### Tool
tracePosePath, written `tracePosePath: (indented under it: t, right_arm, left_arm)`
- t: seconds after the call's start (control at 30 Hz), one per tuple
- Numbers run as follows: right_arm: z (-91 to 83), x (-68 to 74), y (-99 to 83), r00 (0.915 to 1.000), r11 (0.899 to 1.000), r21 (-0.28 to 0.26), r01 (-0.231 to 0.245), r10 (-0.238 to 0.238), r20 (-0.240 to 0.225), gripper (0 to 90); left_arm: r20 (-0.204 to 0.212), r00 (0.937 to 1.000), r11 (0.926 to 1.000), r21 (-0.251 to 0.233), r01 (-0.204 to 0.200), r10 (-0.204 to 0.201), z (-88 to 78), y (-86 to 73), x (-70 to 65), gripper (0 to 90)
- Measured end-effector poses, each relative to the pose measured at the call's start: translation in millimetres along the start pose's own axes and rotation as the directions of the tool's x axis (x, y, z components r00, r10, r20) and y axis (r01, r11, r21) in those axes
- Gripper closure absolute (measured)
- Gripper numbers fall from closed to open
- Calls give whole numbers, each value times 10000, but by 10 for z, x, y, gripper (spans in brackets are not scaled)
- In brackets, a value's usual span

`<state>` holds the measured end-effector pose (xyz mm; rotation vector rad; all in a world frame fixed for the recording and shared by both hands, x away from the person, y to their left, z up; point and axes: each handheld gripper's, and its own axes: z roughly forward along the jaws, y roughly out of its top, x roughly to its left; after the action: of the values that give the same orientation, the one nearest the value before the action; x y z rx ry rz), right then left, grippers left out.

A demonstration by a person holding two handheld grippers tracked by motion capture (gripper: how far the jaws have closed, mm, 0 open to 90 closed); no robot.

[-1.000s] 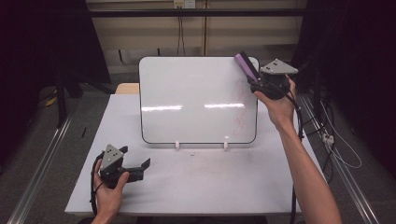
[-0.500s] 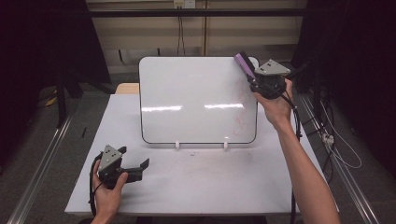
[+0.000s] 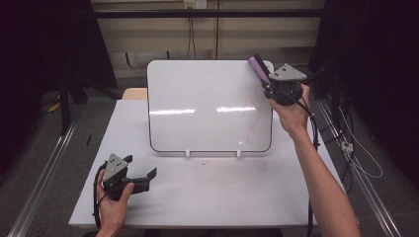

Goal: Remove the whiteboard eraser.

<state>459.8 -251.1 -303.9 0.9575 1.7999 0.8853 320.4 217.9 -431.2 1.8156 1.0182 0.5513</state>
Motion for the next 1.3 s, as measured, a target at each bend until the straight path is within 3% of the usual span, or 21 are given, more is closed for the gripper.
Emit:
tracePosePath:
  t: [0.33, 0.43, 0.67, 0.77, 1.0, 1.3]
  right_arm:
    - [-26, 10, -17, 9999, 9999, -43, -115, 115, -45, 663]
    - [-72, 6, 3, 9996, 9993, -291, -243, 240, -125, 663]
    - [-150, 24, 16, 9997, 9990, -417, -130, 121, -215, 663]
    - [-187, 17, -31, 9987, 9980, -478, -406, 389, -342, 663]
    - [-290, 84, -136, 9987, 9980, -528, -338, 317, -400, 662]
    - [-441, 194, -353, 9955, 9957, -597, -705, 664, -676, 663]
  left_arm:
    - [21, 10000, 10000, -9, 19, -19, -6, -1, 2, 40]
    - [2, 10000, 10000, 5, 49, -49, -3, -3, 4, 40]
    - [-19, 10000, 10000, 36, 14, -14, 3, -2, -5, 40]
    - [-22, 10000, 10000, 32, 0, 0, 3, -2, -7, 39]
    - [-44, 10000, 9999, 84, -65, 66, 25, 7, -18, 40]
    - [19, 9999, 9996, -239, -152, 152, 66, 78, -56, 40]
